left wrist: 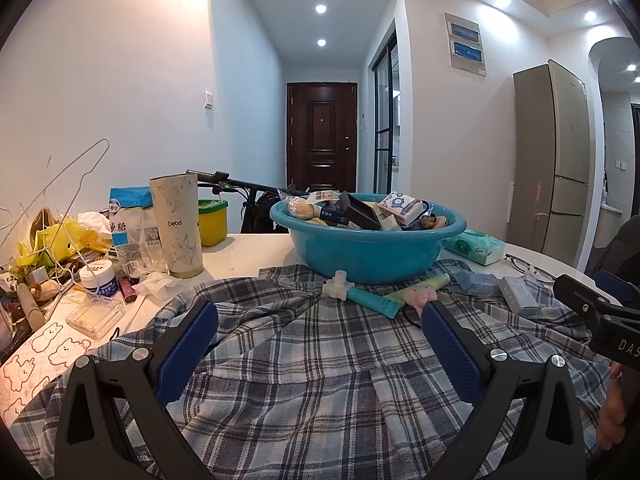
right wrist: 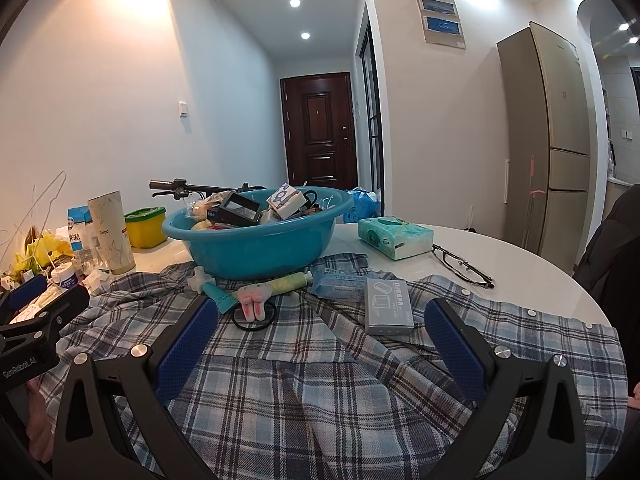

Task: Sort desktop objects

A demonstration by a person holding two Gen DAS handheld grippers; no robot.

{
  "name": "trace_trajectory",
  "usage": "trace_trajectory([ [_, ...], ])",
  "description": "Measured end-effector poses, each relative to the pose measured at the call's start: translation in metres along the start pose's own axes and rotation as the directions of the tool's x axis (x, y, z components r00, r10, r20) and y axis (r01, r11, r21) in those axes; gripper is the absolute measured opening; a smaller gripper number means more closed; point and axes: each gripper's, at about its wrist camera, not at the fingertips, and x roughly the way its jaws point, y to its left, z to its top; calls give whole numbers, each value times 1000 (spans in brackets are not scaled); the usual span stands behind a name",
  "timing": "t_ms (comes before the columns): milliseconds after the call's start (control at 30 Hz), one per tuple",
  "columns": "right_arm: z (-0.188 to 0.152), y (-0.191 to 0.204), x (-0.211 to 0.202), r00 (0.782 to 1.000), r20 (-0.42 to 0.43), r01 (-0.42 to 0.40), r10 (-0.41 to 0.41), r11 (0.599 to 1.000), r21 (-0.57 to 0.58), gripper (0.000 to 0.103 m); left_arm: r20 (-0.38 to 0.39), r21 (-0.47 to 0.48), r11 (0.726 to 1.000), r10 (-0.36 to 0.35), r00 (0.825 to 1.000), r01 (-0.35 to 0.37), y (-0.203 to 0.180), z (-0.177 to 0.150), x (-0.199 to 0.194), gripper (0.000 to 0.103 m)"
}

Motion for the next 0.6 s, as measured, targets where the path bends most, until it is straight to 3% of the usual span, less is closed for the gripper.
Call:
trace_trajectory([
  [600,0,-2,1,1000,-2,-1,1,1000,5,103,-10,-1,1000,-4,1000,4,0,0,3,103],
])
